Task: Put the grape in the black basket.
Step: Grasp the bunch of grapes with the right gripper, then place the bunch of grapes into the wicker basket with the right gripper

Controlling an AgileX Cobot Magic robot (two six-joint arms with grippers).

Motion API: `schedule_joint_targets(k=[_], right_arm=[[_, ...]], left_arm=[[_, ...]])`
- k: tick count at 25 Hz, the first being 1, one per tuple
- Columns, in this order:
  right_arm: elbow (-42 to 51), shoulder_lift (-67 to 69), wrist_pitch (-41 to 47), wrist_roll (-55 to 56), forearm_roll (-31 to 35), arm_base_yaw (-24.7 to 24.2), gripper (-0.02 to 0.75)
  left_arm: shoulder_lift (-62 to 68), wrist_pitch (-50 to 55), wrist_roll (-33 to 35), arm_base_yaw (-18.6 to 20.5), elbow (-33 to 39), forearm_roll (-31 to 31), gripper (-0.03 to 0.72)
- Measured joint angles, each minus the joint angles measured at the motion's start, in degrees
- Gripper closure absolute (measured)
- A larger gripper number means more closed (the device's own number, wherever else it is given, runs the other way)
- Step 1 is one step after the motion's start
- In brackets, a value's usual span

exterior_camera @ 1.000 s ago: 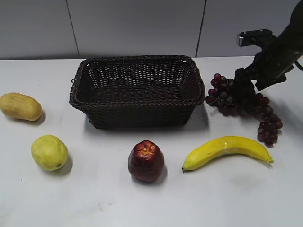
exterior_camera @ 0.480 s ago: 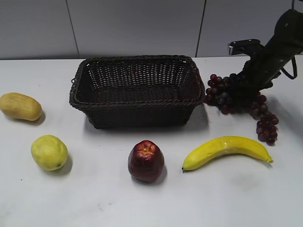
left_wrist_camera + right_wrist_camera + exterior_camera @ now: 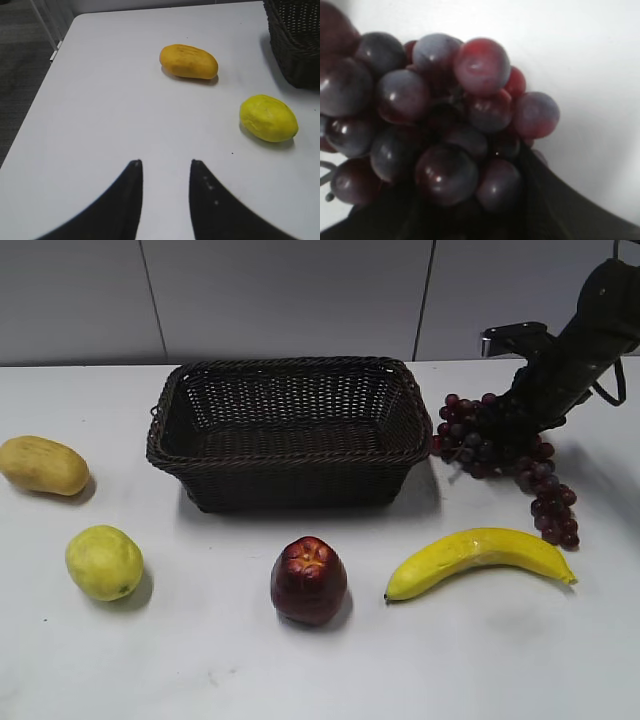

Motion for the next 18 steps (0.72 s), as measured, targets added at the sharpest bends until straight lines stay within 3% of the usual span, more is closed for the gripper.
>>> schedule_joint_targets(k=[10, 18], right_arm=[[-1.6, -14.0, 4.5, 0.1, 4.7, 1.1, 0.471], [-4.9, -23.1, 4.6, 0.0, 8.0, 8.2, 0.472]], left_arm=[[0.0, 0.0, 0.0, 0.0, 0.0, 0.0, 0.452], [0.0, 0.0, 0.0, 0.0, 0.0, 0.0, 0.452]])
